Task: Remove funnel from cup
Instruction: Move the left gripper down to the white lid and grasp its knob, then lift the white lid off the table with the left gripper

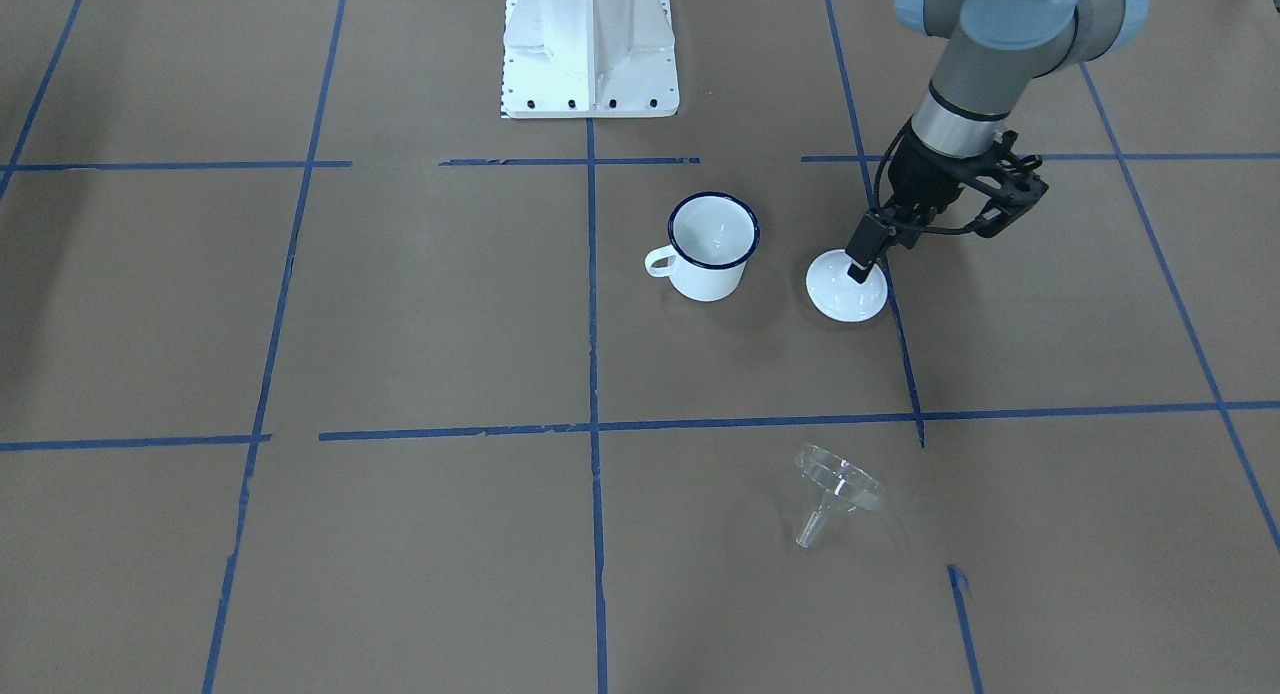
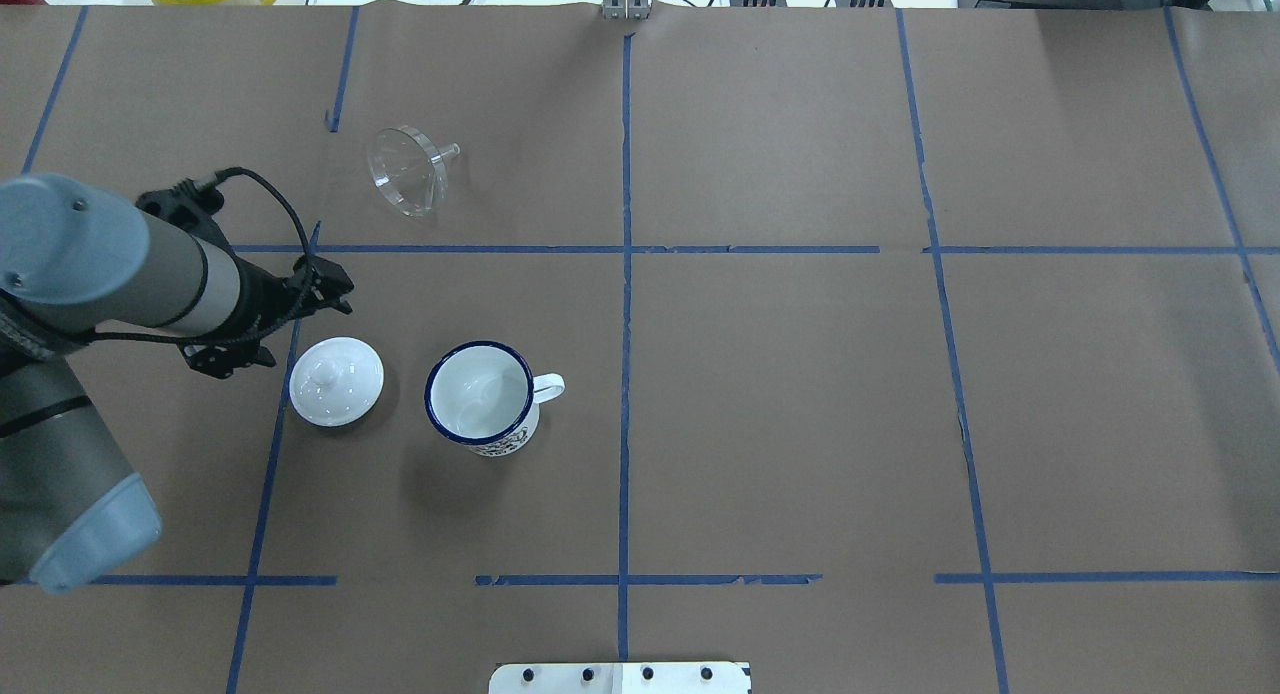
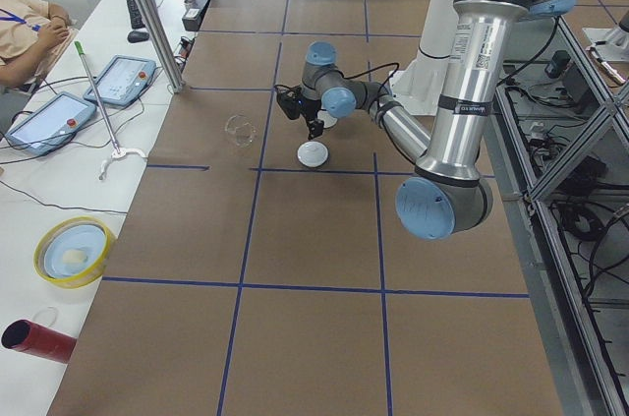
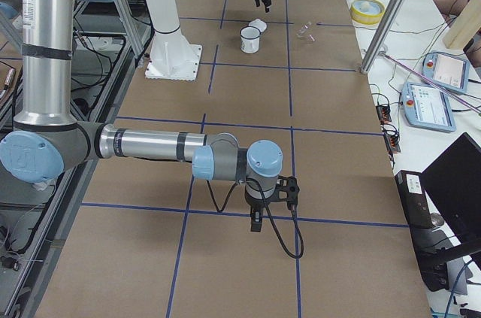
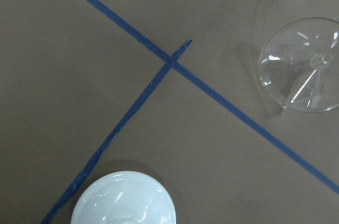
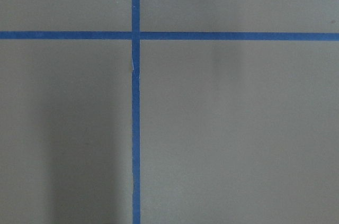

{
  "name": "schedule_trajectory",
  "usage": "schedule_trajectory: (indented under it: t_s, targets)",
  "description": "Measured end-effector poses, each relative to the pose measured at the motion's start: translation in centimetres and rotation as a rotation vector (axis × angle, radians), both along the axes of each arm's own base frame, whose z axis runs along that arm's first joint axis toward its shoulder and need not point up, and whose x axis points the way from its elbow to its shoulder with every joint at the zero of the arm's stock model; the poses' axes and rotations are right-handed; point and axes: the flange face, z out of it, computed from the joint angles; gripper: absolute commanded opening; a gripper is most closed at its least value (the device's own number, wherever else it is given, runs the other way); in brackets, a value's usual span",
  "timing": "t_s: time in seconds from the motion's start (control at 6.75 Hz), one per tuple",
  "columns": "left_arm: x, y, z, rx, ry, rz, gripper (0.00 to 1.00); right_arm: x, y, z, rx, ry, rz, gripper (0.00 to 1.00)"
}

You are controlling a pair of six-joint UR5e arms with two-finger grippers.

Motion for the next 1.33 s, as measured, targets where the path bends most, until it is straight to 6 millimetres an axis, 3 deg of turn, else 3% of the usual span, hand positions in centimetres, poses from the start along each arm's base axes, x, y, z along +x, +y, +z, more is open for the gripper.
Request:
schedule_trajectory:
  t_s: [0.15,0.44,0.89,1.33]
  targets:
    - [2.8,1.0,1.0,-0.024,-0.038,0.046,0.97,0.0,0.0,0.0,0.000,0.000,0.000,1.00]
    - [5.5,0.9,1.8,-0.047,-0.073,0.071,0.88,0.0,0.0,0.0,0.000,0.000,0.000,1.00]
    - [5.5,0.2,2.3,-0.028,-0.090,0.083,0.87,0.0,0.0,0.0,0.000,0.000,0.000,1.00]
    - [5.2,0.0,2.7,-0.008,-0.101,0.096,0.79,0.0,0.0,0.0,0.000,0.000,0.000,1.00]
